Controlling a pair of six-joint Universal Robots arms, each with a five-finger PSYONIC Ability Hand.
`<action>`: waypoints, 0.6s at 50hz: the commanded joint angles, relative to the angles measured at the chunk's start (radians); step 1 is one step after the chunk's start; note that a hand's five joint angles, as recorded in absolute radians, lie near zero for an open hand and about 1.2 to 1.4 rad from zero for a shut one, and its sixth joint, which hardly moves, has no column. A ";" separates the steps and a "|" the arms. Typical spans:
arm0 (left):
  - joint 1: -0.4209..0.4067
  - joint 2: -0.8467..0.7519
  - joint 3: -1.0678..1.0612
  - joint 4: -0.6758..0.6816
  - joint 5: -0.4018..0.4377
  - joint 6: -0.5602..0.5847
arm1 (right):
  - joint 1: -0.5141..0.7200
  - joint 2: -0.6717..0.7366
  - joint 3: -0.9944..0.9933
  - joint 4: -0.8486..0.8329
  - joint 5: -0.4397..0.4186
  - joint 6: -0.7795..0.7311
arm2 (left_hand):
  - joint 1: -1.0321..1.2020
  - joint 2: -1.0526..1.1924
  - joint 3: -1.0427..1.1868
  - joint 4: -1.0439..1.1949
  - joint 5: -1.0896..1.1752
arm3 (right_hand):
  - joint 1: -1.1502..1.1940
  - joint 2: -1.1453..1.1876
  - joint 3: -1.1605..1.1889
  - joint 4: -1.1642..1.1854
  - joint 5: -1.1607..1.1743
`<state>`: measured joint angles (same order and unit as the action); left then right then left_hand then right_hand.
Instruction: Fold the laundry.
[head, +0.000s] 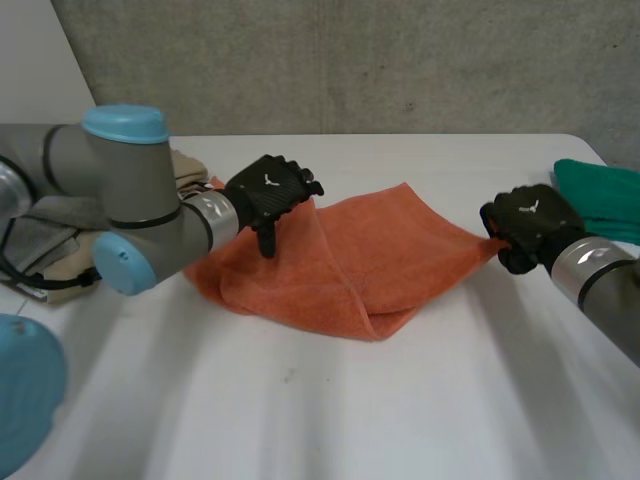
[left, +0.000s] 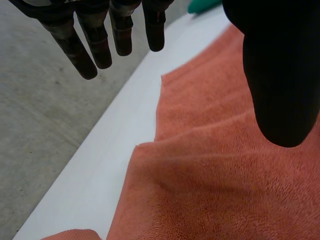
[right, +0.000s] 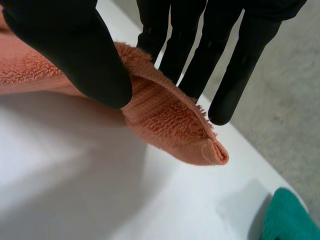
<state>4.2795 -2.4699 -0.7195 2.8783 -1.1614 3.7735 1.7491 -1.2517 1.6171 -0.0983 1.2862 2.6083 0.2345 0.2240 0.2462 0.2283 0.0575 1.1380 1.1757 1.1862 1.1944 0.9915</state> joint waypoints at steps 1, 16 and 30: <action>-0.029 -0.181 0.254 -0.119 -0.009 0.117 | 0.000 -0.143 0.017 0.052 -0.045 0.087 | 0.055 0.066 0.043 0.061 0.058 | 0.258 0.221 0.210 0.202 0.230; -0.055 -0.420 0.566 -0.251 -0.052 0.325 | 0.006 -0.265 -0.045 0.118 -0.103 0.161 | 0.512 0.522 0.500 0.518 0.514 | 0.258 0.221 0.210 0.202 0.230; -0.055 -0.161 0.401 0.149 -0.126 0.100 | -0.066 -0.051 -0.235 0.160 -0.039 0.159 | 1.162 1.172 1.150 1.168 1.164 | 0.258 0.221 0.210 0.202 0.230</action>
<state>4.2025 -2.7783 -0.2155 2.7872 -1.2775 4.0398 1.7108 -1.3962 1.4699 0.0318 1.2134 2.7655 1.1858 1.1945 1.1852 1.1937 0.9837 1.1380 1.1757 1.1862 1.1979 0.9915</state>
